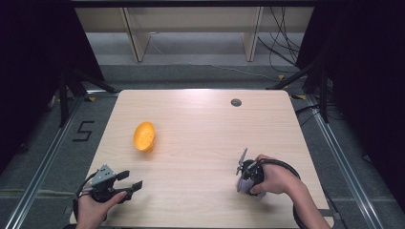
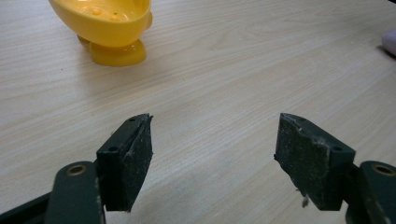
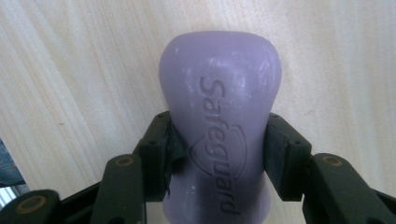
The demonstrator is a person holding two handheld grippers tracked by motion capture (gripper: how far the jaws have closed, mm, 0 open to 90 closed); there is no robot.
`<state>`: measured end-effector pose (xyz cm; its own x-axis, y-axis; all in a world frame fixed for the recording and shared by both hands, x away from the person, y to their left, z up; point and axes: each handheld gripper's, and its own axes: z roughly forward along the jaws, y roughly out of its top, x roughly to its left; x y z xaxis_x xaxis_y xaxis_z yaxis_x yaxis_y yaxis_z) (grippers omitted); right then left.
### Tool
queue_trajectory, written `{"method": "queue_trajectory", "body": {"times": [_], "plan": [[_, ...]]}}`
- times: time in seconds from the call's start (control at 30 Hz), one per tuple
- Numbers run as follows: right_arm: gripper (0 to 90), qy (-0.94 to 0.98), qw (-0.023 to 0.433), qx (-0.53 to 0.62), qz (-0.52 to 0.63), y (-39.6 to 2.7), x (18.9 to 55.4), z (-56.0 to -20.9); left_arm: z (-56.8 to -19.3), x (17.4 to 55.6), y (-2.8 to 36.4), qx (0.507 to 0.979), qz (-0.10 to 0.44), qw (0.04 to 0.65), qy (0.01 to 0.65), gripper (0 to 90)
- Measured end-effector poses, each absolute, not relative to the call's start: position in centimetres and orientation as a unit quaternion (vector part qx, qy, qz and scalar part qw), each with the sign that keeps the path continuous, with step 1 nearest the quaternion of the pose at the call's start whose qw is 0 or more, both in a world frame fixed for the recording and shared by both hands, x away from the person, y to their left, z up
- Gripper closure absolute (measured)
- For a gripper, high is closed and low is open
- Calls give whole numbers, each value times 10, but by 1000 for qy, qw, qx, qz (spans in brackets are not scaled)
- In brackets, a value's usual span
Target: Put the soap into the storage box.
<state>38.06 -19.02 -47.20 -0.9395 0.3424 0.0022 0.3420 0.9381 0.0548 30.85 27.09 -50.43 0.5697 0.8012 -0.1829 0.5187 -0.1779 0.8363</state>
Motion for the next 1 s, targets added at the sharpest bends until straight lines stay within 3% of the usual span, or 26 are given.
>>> {"method": "queue_trajectory", "body": {"times": [0.43, 0.57, 0.6, 0.63, 0.67, 1.0], "plan": [[501, 986, 80, 127, 71, -173, 364, -451, -505, 312, 247, 768, 94, 485, 408, 275], [501, 957, 225, 133, 125, -151, 340, -454, -501, 314, 227, 775, 66, 501, 380, 277], [501, 957, 225, 133, 125, -151, 340, -454, -501, 314, 227, 775, 66, 501, 380, 277], [501, 949, 257, 129, 133, -146, 335, -455, -499, 315, 224, 776, 60, 503, 375, 277], [501, 930, 311, 128, 148, -137, 322, -457, -497, 316, 220, 777, 58, 506, 371, 277], [501, 887, 440, 80, 120, -123, 301, -452, -479, 332, 204, 762, 52, 545, 345, 275]]}}
